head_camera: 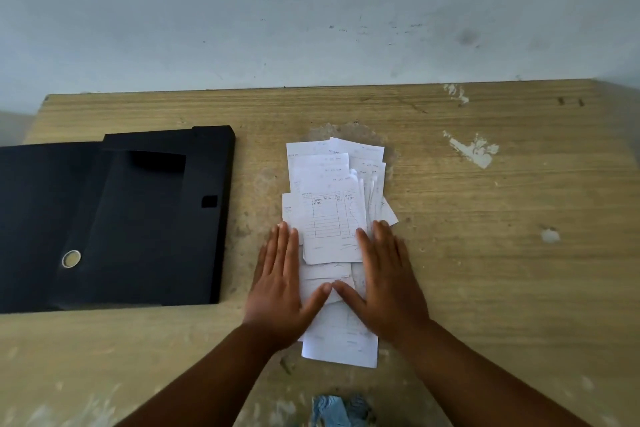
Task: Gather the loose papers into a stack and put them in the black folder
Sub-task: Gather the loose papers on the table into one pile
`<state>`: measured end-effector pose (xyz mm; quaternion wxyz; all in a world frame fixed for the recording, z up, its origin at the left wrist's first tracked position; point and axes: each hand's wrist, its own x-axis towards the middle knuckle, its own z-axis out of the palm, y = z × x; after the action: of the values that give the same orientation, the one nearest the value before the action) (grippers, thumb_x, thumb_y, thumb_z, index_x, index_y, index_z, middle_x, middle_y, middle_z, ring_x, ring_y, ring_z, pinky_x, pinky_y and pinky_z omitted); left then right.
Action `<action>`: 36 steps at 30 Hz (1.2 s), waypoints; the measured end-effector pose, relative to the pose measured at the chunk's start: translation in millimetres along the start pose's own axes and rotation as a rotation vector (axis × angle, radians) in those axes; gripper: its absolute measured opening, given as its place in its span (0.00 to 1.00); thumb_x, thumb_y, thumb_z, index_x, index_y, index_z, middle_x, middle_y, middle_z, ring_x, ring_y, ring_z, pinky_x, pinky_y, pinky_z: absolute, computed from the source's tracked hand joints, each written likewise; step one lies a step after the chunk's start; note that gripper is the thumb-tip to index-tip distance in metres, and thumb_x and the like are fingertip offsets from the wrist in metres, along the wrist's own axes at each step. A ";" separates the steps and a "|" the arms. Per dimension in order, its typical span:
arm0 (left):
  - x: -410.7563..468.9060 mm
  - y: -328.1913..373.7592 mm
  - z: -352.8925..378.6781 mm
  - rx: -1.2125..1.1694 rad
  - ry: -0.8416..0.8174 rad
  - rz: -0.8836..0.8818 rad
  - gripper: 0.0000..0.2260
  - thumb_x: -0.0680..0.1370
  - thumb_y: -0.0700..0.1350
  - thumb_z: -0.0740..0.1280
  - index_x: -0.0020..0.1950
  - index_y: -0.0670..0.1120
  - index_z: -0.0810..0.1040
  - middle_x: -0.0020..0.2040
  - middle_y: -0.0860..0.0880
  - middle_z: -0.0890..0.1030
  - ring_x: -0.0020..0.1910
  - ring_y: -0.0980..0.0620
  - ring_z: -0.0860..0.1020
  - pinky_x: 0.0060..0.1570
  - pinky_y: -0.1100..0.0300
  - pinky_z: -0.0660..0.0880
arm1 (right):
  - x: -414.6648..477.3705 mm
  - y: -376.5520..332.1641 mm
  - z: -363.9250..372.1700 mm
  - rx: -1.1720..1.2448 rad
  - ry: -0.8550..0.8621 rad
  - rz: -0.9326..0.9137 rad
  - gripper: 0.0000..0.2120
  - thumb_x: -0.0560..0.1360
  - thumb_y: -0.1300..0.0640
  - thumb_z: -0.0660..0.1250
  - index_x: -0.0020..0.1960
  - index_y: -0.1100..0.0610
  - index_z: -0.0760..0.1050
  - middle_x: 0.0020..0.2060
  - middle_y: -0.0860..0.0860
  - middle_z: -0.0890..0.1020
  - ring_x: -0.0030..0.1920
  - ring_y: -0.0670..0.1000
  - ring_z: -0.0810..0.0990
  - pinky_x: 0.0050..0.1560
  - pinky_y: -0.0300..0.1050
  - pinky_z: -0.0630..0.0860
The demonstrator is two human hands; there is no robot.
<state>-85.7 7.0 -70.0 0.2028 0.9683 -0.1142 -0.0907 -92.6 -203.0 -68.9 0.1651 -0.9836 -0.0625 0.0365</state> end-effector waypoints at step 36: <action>5.7 -9.6 -16.5 0.081 -0.061 0.204 0.58 0.66 0.80 0.63 0.82 0.40 0.59 0.84 0.37 0.50 0.83 0.36 0.46 0.77 0.34 0.55 | 114.5 -3.8 -27.0 0.042 0.204 0.040 0.22 0.78 0.41 0.58 0.66 0.52 0.73 0.60 0.48 0.78 0.64 0.55 0.73 0.60 0.54 0.66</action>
<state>-74.8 20.3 -59.8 0.1682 0.9559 -0.2218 -0.0941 22.8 -192.7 -48.0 0.1906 -0.9795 -0.0249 -0.0594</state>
